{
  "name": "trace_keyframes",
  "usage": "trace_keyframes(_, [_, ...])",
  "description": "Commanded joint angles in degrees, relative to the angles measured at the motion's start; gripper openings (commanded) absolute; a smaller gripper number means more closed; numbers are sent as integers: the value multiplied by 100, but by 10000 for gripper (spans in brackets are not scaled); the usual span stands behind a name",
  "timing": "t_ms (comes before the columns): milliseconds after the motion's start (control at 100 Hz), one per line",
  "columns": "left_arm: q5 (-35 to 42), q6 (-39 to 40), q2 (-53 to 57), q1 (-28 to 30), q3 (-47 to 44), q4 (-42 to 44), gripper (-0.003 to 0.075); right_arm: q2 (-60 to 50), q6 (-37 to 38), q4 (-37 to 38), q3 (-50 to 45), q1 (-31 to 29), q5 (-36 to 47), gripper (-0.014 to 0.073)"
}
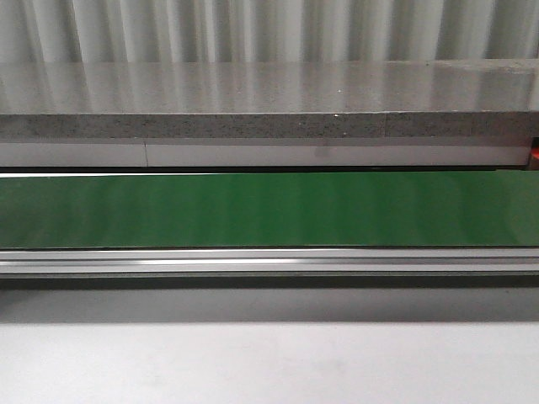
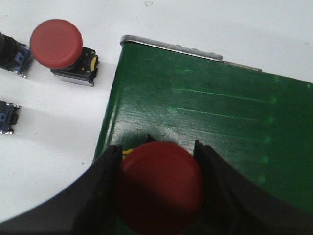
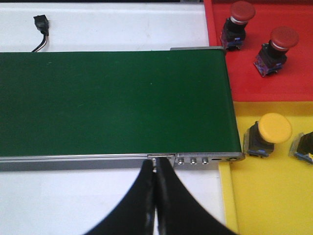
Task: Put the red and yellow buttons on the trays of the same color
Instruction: 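Carry the red button onto the belt and open the left gripper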
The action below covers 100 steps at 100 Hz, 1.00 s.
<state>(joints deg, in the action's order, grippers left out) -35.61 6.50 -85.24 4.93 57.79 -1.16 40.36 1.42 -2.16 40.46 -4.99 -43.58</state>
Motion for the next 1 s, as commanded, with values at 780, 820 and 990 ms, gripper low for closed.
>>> trace_keyframes(780, [-11, -132, 660, -308, 653, -181, 667, -24, -37, 15, 144, 4, 340, -67])
trace_keyframes(820, [-11, -132, 737, -308, 734, -124, 663, -24, -37, 15, 144, 4, 340, -67])
trace_keyframes(990, [-3, -94, 826, 79, 816, -34, 659, -24, -37, 15, 144, 4, 340, -67])
